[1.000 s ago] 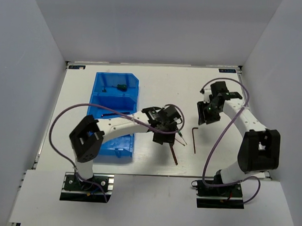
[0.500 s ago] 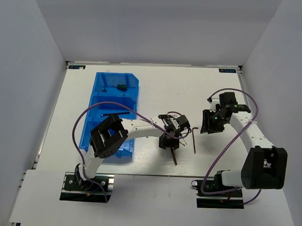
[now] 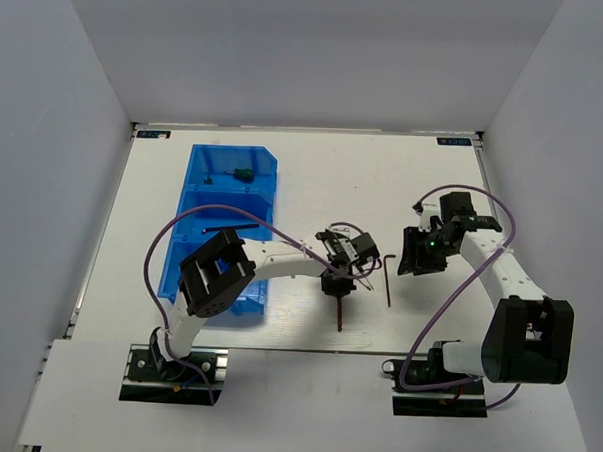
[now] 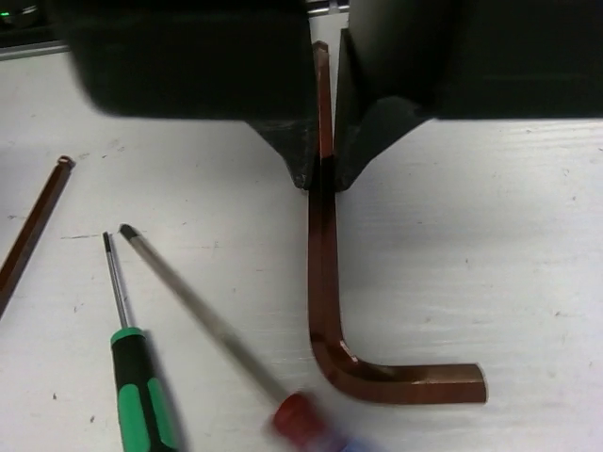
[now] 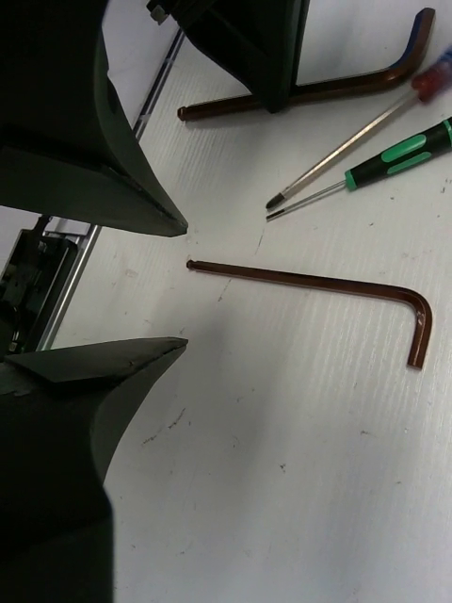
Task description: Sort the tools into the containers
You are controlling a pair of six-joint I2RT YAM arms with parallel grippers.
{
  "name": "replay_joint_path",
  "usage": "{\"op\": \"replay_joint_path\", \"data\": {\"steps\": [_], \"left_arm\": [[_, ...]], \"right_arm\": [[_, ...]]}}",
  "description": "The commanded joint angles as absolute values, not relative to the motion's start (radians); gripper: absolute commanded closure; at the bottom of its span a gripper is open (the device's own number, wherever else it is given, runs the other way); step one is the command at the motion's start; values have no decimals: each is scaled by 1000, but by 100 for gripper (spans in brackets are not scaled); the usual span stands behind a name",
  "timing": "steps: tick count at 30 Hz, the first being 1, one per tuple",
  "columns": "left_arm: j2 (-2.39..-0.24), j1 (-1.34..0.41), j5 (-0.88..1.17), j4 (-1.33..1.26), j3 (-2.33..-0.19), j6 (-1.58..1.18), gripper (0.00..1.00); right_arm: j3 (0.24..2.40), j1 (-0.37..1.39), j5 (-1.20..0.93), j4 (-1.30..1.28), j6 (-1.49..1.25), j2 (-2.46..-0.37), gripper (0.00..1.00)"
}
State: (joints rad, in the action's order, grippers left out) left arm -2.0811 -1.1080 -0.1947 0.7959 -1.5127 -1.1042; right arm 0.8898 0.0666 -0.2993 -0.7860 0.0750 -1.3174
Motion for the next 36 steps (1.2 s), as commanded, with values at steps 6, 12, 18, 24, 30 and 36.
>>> {"op": "replay_joint_path", "data": {"steps": [6,12,18,24,30,36], "left_arm": [[-2169,-1115,-192,831,-1345,-1083,100],[-2059,-1094,-305,926,-1500,-1020,100],[-1907,-1060,-436,1006,-1637,-1002,100],[-1786,-967,-518,1014,-1758,-948,100],[-1721,-822,-659,1098,-1710,-1094,100],[-1447,-654,-703,980,-1358,-1496,100]], "right_arm": [[910,63,-367,-796,75,-1319,47],[910,63,-420,-818,130,-1338,36],[888,81,-390,-761,126,-1377,49],[907,115,-361,-726,95,-1439,52],[917,149,-334,-710,95,-1457,54],[930,173,-336,-701,89,-1470,54]]}}
